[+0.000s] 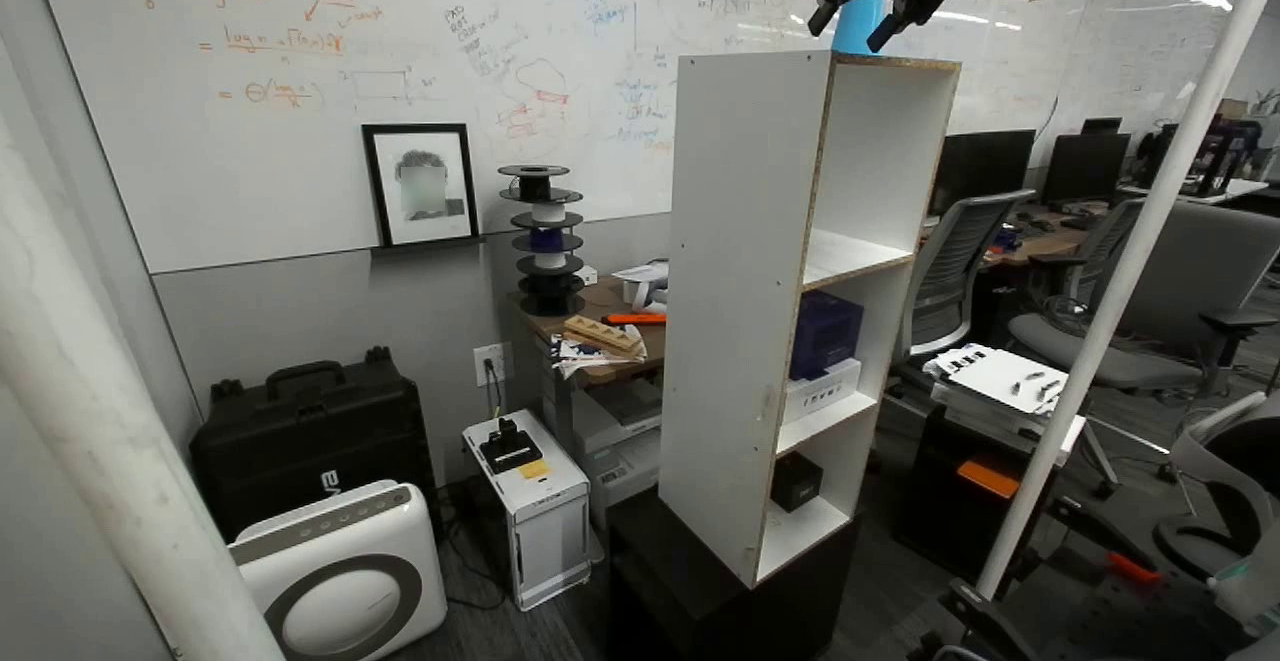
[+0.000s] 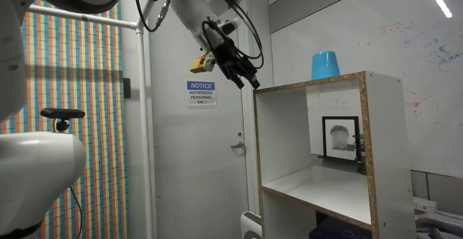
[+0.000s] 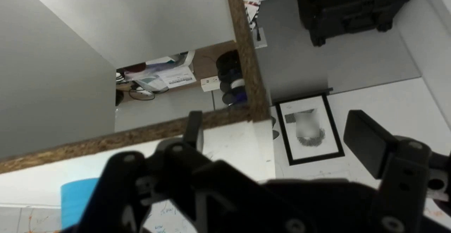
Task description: Put the blue cup on top of the shelf
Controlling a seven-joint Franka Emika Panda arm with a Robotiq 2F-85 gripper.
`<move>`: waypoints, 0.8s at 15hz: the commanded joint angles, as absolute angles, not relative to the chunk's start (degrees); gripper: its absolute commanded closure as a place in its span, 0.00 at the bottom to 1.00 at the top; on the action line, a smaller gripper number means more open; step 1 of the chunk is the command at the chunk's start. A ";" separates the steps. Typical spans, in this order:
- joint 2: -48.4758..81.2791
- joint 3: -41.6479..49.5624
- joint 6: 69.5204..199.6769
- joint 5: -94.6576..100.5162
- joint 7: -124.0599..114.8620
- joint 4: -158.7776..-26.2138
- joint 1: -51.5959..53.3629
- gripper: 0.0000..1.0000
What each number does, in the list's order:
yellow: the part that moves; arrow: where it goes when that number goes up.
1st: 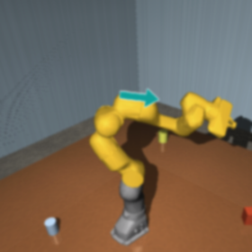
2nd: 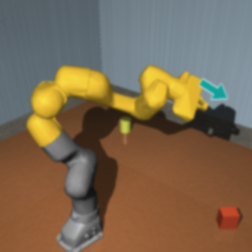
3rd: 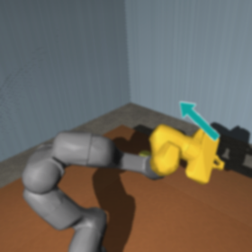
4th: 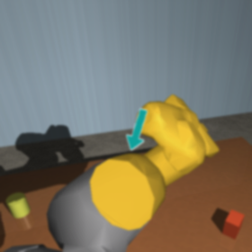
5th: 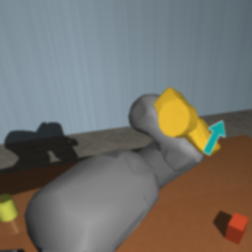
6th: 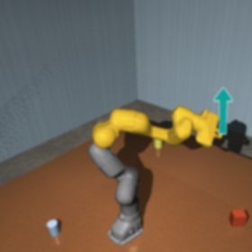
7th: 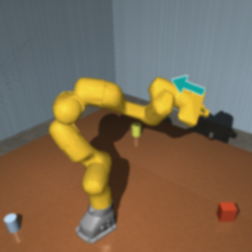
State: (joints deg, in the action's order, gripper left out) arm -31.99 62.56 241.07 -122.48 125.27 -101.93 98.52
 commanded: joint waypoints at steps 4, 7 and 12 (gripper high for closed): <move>-26.74 55.39 238.63 -128.24 126.00 -112.48 90.64 0.00; -24.76 54.38 238.43 -131.88 127.39 -115.54 87.82 0.00; -22.31 53.37 235.40 -136.28 129.19 -117.14 83.37 0.00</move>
